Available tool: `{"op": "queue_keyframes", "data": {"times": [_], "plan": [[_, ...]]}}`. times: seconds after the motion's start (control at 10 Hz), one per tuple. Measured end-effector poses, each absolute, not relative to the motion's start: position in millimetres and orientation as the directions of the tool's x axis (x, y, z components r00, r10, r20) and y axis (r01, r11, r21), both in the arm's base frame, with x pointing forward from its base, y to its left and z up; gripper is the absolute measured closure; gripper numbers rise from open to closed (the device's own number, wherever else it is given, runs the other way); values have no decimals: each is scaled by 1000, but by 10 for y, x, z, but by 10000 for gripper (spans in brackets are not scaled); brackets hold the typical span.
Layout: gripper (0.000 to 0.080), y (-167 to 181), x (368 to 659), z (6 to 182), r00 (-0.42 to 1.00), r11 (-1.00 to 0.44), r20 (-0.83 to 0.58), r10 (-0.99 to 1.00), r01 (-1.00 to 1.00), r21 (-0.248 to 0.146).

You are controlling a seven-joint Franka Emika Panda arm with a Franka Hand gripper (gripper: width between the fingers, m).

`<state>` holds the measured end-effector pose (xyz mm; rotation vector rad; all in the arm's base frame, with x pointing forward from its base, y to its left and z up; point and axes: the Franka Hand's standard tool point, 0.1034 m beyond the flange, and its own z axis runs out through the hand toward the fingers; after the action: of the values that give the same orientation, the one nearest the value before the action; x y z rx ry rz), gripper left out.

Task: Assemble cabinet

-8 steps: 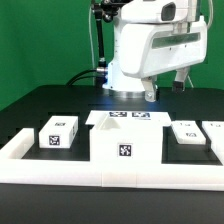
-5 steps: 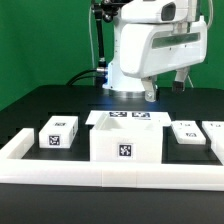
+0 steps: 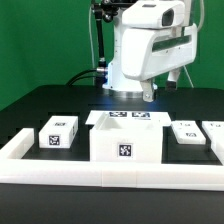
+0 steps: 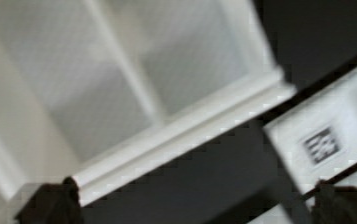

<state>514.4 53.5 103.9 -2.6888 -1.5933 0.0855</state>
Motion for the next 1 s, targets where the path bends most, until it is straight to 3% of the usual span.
{"op": "queue_keyframes", "data": {"times": [0.2,0.6,0.7,1.0], "plan": [[150,501,5041,979,298,-298,-17,954,954,-11],[150,475,5034,947,74,-74,-15,997,997,-22],[150,451,4988,875,66,-66,-9,998,998,-11],[150,358,4761,616,77,-77,-5,997,996,-41]]}}
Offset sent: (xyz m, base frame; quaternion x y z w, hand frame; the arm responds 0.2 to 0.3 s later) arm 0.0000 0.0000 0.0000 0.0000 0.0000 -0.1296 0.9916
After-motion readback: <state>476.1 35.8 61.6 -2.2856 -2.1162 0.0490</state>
